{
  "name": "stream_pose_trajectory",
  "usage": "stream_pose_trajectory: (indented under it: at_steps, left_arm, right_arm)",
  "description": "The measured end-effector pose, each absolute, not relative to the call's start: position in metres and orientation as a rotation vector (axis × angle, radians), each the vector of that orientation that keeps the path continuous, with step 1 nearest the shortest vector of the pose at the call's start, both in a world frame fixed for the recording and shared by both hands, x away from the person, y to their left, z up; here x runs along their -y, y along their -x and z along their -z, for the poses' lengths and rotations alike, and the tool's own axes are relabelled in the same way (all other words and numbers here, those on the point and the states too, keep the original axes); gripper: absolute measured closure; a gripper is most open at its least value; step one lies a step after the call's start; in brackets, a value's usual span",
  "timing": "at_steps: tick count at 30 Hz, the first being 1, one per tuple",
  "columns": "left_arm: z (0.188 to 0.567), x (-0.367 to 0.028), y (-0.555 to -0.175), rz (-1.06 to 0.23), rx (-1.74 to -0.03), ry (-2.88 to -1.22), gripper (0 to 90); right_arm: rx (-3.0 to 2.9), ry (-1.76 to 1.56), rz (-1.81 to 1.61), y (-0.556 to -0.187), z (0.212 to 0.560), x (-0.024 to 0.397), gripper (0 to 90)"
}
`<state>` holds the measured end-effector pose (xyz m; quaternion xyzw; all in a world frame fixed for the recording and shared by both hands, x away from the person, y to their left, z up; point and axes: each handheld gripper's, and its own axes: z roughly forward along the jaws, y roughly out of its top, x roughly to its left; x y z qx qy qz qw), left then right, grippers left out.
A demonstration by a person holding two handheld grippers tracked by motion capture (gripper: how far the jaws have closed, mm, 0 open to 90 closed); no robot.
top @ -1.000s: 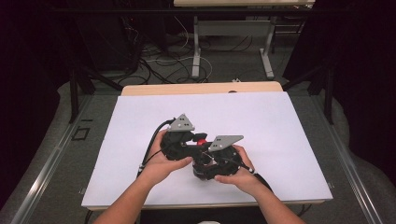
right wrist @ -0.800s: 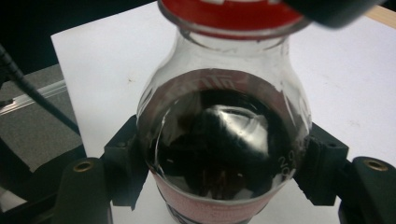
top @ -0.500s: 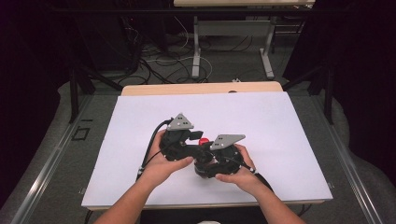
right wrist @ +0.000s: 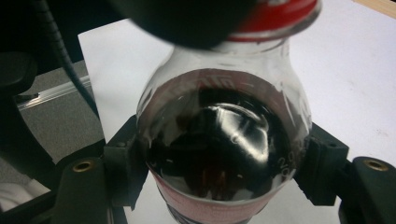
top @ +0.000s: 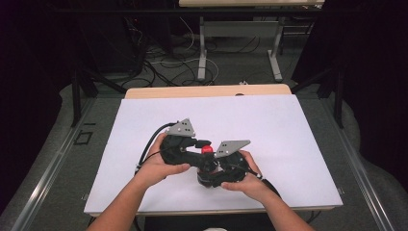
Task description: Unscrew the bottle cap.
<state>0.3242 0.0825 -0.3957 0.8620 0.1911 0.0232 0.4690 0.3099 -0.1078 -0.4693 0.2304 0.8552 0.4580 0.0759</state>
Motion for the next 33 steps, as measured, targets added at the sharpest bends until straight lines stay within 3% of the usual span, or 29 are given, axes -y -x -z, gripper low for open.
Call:
stream_pose_trajectory:
  at_steps: [6,14,17,19,25,33]
  left_arm:
    - [0.397,-0.08,-0.322,-0.099,-0.495,-2.095,60.5]
    - [0.4,-0.06,-0.304,-0.294,-0.778,-2.035,61.0]
    - [0.401,-0.055,-0.301,-0.343,-0.813,-2.027,60.8]
    - [0.4,-0.054,-0.302,-0.329,-0.806,-2.037,59.6]
    - [0.396,-0.065,-0.308,-0.24,-0.701,-2.046,44.8]
    - [0.394,-0.084,-0.321,-0.045,-0.492,-2.058,47.1]
  right_arm:
    - [-2.557,-0.696,-1.362,-0.311,0.47,0.108,30.0]
    - [-2.502,-0.775,-1.319,-0.313,0.472,0.108,30.1]
    - [-2.509,-0.803,-1.317,-0.313,0.473,0.109,30.1]
    - [-2.515,-0.804,-1.302,-0.314,0.473,0.11,30.1]
    - [-2.529,-0.783,-1.33,-0.313,0.474,0.111,30.0]
    - [-2.549,-0.744,-1.361,-0.313,0.473,0.111,30.0]
